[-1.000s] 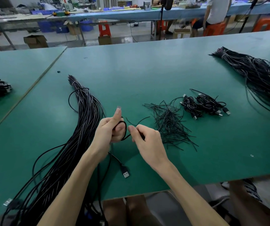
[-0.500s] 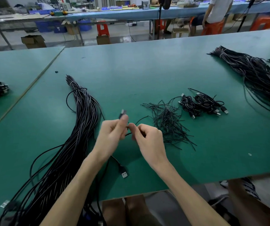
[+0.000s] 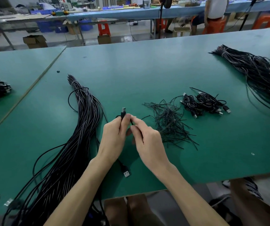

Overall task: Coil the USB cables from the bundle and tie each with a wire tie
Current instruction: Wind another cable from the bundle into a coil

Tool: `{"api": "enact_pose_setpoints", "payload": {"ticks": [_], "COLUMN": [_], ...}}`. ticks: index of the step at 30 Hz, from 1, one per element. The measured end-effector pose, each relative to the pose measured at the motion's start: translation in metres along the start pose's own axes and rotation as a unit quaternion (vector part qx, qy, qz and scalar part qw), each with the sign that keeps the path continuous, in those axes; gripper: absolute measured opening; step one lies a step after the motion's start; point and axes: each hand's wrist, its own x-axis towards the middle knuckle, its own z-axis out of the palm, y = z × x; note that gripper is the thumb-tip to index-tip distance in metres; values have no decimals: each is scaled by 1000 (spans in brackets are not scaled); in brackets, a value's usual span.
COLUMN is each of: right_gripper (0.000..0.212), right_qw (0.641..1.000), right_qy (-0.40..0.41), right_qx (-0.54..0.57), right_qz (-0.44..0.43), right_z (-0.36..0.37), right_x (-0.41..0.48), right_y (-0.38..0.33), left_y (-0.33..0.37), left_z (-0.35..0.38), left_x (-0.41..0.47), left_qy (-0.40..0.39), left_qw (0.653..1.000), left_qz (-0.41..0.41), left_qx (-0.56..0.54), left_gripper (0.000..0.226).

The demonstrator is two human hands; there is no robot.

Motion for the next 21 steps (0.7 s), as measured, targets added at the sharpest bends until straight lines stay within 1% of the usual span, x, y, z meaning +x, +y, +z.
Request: {"api": "enact_pose_setpoints", "payload": {"ticks": [2,3,4,5,6,8,10,11,12,14,17,18,19,20,21], "right_gripper": [38,34,26,17,12,14,17,19,22,30,39,42,46,49,51], "right_qw": [999,999,999,998,998,997,996,997,997,996,992,991,990,989,988], "right_qy": [-26,-41,-50,-56,-61,-74,-73,-68,-63,-59,-60,-63,-67,-69,-68], "right_qx": [-20,-19,-15,-12,-13,-26,-43,-47,-50,-67,-99,-107,-115,-123,-128], "right_qz": [-5,-1,2,3,4,2,-5,-3,4,21,40,46,50,52,53], "right_z": [1,1,1,1,0,1,2,2,2,2,3,3,4,4,5], "right_x": [0,0,0,0,0,-1,-2,-2,-2,0,0,0,0,0,0], "right_y": [-4,-5,-5,-5,-5,-5,-5,-4,-3,0,4,4,4,4,4], "left_y": [0,0,1,2,3,3,2,2,2,5,8,9,9,9,10], "left_z": [-1,-2,-4,-5,-6,-9,-15,-18,-21,-25,-29,-30,-31,-31,-31], "left_x": [2,3,5,6,8,12,16,17,18,18,16,16,17,16,16], "left_qy": [-1,-11,-22,-32,-35,-17,15,27,31,29,23,22,23,27,35], "left_qw": [994,987,974,953,923,860,808,789,778,767,765,772,788,812,845], "left_qz": [-26,-41,-65,-92,-116,-152,-186,-203,-218,-239,-271,-278,-279,-269,-244], "left_qx": [-106,-158,-216,-286,-364,-488,-559,-579,-589,-595,-584,-571,-549,-518,-474], "left_gripper": [48,50,53,57,60,61,57,53,48,41,51,56,59,61,63]}}
